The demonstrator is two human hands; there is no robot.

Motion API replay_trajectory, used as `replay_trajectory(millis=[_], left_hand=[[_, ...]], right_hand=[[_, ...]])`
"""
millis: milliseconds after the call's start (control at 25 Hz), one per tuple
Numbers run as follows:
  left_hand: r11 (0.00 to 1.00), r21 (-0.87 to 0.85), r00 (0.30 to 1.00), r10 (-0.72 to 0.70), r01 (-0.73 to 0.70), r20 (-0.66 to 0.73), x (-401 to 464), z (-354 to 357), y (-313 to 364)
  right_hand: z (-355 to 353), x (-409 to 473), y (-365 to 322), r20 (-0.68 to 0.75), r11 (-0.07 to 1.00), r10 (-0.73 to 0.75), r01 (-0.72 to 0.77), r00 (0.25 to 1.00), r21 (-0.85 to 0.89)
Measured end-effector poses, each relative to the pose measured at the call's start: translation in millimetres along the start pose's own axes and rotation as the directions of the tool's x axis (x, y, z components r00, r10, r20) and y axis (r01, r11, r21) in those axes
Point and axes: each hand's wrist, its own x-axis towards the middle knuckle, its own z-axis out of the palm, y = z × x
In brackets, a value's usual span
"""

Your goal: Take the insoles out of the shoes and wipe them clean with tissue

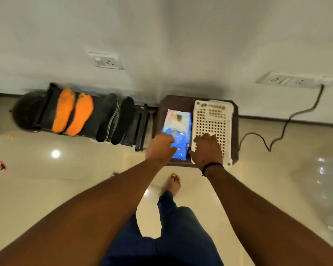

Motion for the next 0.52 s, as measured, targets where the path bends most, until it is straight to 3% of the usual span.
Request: replay_trajectory(millis=[280, 520], left_hand=[[0.939, -0.259, 0.920, -0.293, 0.226, -0.259, -84, -143, -159], [0.778, -0.490, 0.677, -0.605, 0.392, -0.420, -152, -234, -328]], right_hand=[[-56, 4, -252, 0.079, 0.915, -0.393, 0.399, 0.916, -0.068], [-59, -4, -483, 0.095, 0.733, -0.663, 0.670, 0.742, -0.115]])
